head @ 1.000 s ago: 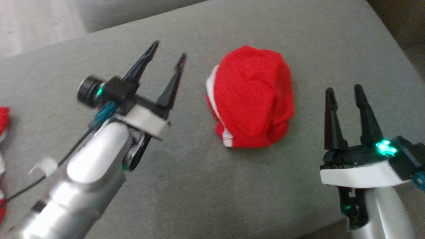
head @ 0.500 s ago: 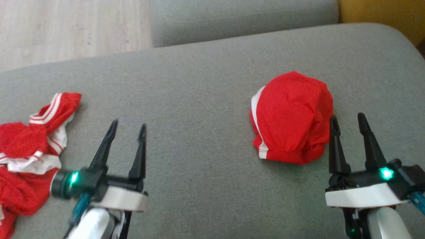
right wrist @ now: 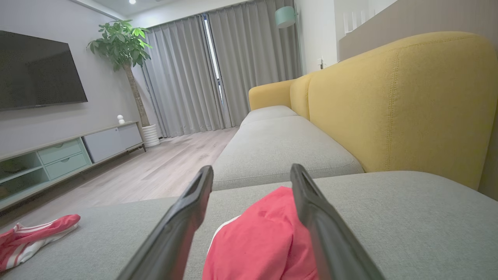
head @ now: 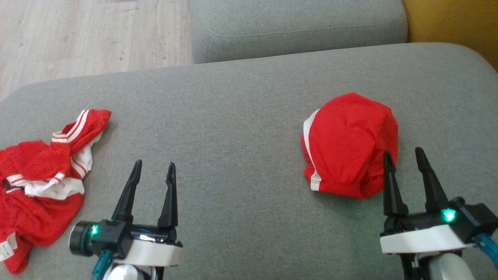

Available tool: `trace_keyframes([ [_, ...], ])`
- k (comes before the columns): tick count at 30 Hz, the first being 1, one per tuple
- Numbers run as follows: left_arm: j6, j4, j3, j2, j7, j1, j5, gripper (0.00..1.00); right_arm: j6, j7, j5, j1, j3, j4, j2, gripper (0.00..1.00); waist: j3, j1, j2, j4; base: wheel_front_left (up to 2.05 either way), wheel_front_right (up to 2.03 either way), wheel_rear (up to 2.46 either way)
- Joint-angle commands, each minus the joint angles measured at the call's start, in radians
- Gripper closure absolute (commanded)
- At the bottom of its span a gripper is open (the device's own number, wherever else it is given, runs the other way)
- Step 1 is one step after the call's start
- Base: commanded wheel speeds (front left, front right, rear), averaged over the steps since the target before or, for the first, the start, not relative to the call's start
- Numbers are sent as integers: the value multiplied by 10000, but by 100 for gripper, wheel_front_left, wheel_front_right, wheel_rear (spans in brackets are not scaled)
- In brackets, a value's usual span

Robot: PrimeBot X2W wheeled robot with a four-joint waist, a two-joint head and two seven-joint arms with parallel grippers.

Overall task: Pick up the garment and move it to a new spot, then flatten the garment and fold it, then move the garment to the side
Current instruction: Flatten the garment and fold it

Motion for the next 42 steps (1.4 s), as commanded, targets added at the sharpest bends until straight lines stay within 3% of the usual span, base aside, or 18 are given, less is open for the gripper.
trace_keyframes([
  [1, -122, -273, 548, -28, -93, -299, 160, 0, -7, -63, -102, -233, 183, -237, -56, 0, -3, 1, 0, -7, 0, 0, 0],
  [10, -858, 90, 954, -498, -93, -407, 650, 0, -7, -63, -561, -883, -224, 1261, -56, 0, 290, 1, 0, 175, 0, 0, 0],
  [16, -1276, 337, 1101, -791, -93, -621, 947, 0, -7, -63, -118, -2017, -393, 3938, -56, 0, 777, 1, 0, 530, 0, 0, 0],
  [31, -1761, 570, 1423, -1248, -93, -988, 1289, 0, -7, -63, 553, -3742, 50, 7407, -56, 0, 1329, 1, 0, 973, 0, 0, 0],
  [33, -1788, 594, 1465, -1294, -93, -966, 1316, 0, -7, -63, 668, -3843, 73, 7483, -56, 100, 1313, 1, 0, 939, 0, 0, 0],
  [38, -1829, 677, 1603, -1350, -93, -899, 1367, 0, -7, -63, 842, -3889, -265, 7051, -56, 100, 1170, 1, 0, 791, 0, 0, 0],
  [42, -1884, 694, 1733, -1388, -93, -846, 1406, 0, -7, -63, 701, -3848, -1406, 6020, -56, 100, 961, 1, 0, 632, 0, 0, 0],
])
